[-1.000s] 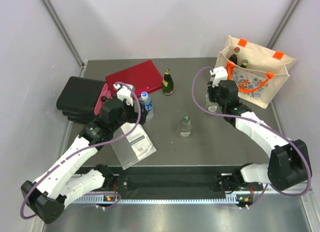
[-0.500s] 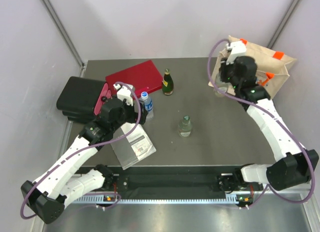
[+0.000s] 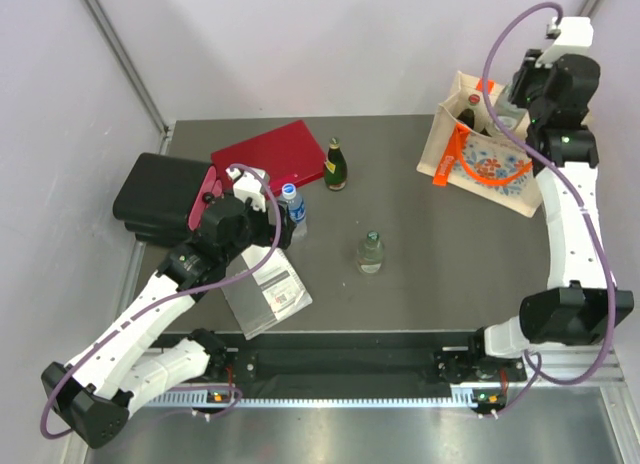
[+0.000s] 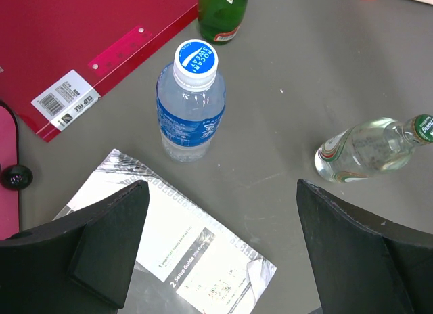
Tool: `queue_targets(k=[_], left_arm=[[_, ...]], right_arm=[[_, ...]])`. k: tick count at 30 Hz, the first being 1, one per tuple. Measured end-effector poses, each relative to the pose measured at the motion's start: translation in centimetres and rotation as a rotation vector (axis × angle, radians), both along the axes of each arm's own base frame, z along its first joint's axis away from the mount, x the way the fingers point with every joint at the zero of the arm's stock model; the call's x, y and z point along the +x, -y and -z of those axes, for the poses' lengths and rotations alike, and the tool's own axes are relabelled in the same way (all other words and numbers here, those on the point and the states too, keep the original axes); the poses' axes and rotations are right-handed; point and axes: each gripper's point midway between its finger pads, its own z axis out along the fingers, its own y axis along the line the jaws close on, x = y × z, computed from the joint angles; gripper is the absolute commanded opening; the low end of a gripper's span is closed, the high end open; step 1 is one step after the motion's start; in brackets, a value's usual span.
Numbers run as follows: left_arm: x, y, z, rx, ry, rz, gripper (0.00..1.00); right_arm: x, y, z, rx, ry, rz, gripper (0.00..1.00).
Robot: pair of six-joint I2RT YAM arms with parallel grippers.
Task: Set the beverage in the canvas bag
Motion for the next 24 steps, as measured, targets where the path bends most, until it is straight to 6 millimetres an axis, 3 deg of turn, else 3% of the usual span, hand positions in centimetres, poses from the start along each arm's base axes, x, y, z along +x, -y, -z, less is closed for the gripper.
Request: queue_targets(k=[4, 11, 17, 24], left_arm=[[0.0, 0.0, 0.0, 0.000, 0.000, 0.000, 0.94], [0.0, 0.0, 0.0, 0.000, 0.000, 0.001, 0.94], [0.0, 0.0, 0.0, 0.000, 0.000, 0.001, 0.94], [0.0, 0.0, 0.0, 0.000, 0.000, 0.001, 0.94]], right_arm=[[2.1, 3.1, 0.0, 0.021, 0.002, 0.058, 0.00], [5.2, 6.9, 2.1, 0.023, -0.022, 0.116, 0.00], [6.4, 8.9, 4.1, 0.018, -0.054, 0.132, 0.00], [6.7, 11.7, 4.7, -0.006, -0.020, 0.178, 0.00]])
